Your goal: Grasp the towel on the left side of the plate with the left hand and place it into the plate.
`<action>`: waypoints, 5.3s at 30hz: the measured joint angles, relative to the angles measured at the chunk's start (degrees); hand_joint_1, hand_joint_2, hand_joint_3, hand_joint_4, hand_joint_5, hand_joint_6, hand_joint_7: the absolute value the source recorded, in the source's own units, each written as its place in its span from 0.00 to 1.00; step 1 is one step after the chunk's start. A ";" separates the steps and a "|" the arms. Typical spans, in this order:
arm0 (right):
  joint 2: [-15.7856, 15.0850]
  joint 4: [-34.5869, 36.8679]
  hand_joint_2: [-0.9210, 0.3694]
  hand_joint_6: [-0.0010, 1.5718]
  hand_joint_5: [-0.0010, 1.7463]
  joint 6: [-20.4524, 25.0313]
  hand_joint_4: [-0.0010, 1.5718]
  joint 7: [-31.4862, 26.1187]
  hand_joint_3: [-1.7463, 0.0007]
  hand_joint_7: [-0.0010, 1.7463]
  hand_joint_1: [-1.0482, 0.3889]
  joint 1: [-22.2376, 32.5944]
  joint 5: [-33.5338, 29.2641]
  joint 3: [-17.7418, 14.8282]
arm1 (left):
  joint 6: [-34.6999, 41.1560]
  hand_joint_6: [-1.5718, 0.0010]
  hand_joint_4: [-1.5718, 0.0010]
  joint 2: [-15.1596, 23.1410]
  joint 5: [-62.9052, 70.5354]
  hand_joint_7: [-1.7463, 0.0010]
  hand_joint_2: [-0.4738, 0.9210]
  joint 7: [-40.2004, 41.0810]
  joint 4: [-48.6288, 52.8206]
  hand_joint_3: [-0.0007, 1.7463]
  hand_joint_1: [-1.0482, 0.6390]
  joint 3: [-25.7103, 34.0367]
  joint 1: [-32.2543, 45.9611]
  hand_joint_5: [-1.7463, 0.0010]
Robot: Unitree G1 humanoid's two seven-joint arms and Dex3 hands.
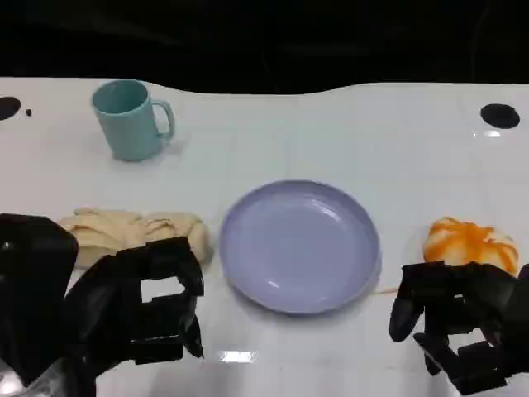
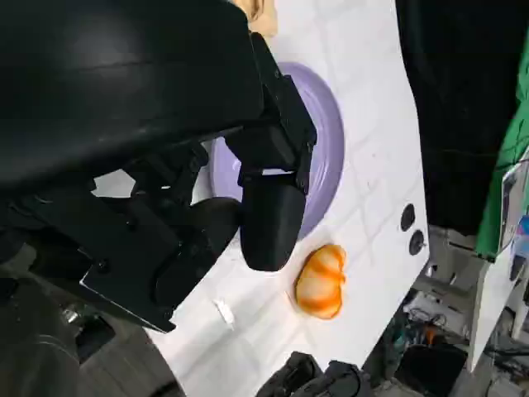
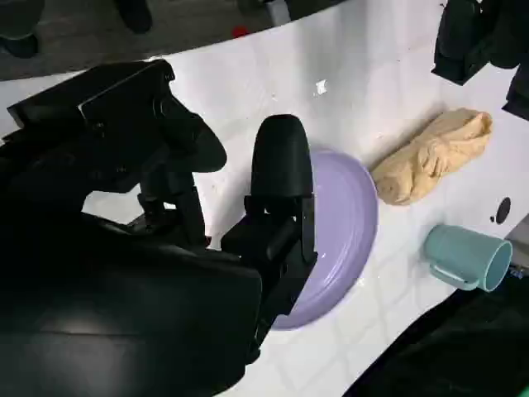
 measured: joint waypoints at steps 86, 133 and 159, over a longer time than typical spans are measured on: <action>0.34 -1.85 0.26 0.44 0.96 2.13 0.44 -0.66 0.38 0.81 0.76 -0.19 -0.34 1.49 | -39.81 0.77 0.69 10.48 69.92 0.98 0.99 -2.03 63.87 0.00 0.31 -27.91 -36.76 0.94; 0.32 -1.82 0.25 0.44 0.97 1.60 0.45 -0.52 0.39 0.81 0.77 0.16 -0.22 1.18 | -53.16 0.56 0.45 3.65 60.98 0.10 0.75 25.57 55.01 0.52 0.51 -22.69 -32.51 0.00; 0.32 -1.89 0.26 0.44 0.97 1.48 0.44 -0.50 0.39 0.82 0.76 0.18 -0.24 1.54 | -45.14 0.58 0.67 -5.65 60.99 0.98 1.00 3.52 53.34 0.07 0.41 -29.40 -37.06 0.56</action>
